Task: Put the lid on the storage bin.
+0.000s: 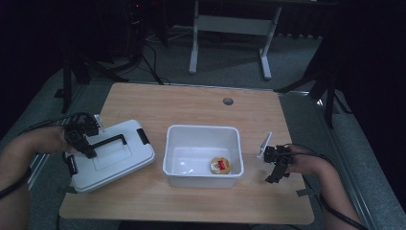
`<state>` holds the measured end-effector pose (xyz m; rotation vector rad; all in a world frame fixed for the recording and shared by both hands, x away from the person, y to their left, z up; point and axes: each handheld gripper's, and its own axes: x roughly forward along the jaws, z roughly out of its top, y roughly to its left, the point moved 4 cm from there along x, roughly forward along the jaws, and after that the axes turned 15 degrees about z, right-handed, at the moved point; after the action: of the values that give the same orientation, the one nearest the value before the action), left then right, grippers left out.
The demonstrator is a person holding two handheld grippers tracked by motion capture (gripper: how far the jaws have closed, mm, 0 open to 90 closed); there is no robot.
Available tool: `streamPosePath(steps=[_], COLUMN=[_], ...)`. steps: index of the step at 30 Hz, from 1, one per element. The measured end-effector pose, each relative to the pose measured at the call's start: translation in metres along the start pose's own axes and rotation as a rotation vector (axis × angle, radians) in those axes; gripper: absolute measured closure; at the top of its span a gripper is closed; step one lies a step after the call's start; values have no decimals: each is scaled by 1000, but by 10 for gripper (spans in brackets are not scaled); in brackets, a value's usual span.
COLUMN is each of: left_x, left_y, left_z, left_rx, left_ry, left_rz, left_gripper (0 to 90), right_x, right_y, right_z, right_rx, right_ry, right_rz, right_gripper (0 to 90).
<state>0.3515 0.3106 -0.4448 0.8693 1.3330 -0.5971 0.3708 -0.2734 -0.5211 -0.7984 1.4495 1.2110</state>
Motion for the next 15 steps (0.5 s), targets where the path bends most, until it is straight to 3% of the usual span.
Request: streamPosePath(steps=[9, 15], left_x=[-42, -64], left_y=[0, -4], left_z=[6, 19], left_rx=[16, 61], left_ry=[-44, -71], left_rz=[31, 38], left_gripper=[835, 835], right_x=[-2, 0], right_y=[1, 2], right_z=[1, 1], right_rx=[-3, -7], right_ry=[2, 5], right_rz=[-9, -5], right_gripper=[129, 133])
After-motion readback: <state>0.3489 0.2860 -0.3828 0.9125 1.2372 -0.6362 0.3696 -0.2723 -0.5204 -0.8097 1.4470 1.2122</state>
